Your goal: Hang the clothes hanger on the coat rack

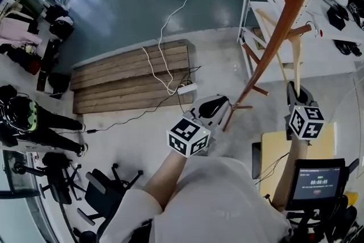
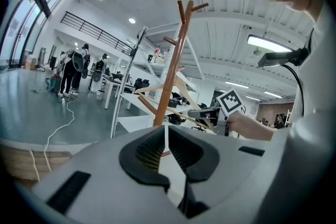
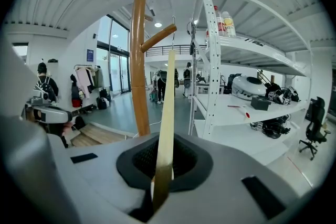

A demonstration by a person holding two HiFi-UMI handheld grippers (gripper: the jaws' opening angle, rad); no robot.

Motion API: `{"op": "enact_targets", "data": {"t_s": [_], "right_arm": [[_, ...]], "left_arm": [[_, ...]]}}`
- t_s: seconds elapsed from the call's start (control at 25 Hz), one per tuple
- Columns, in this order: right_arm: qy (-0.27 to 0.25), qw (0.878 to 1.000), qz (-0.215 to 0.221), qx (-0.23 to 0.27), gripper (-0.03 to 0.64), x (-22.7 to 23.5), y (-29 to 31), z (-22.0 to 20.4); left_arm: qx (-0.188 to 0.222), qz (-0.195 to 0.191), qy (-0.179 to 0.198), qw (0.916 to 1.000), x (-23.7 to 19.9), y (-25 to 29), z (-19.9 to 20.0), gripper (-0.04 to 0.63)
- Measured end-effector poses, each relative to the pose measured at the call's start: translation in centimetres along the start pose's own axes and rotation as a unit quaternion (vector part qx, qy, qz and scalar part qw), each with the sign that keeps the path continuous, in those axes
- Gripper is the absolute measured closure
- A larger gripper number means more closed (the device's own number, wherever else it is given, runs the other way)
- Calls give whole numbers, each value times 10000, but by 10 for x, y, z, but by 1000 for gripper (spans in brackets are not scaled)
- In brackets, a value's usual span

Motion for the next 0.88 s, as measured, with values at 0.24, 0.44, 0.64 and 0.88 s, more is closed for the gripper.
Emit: {"op": "enact_targets", "data": {"t_s": [0.24, 0.44, 0.64, 0.88], "right_arm": [[-4, 10000, 56, -47, 609, -3, 4, -5], [9, 10000, 49, -24, 609, -2, 5, -8], [-4, 10000, -12, 50, 609, -4, 5, -9], [-182, 9998, 7, -50, 609, -12, 7, -13]], "left_arm": [[8, 70, -32, 10000, 0, -3, -4, 588], [13, 135, -69, 9999, 1, -4, -8, 588], [53, 224, -87, 9997, -1, -9, -10, 588], [101, 288, -122, 9995, 0, -15, -10, 588]]}}
Point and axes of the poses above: the fingertips, and each gripper's own axes: y forward along the fingers, x to its right, z out of its top, the point moved 9 cm from there along -y, backward along the fingers, and after that the axes turned 3 degrees about -z, right-handed, at the moved point
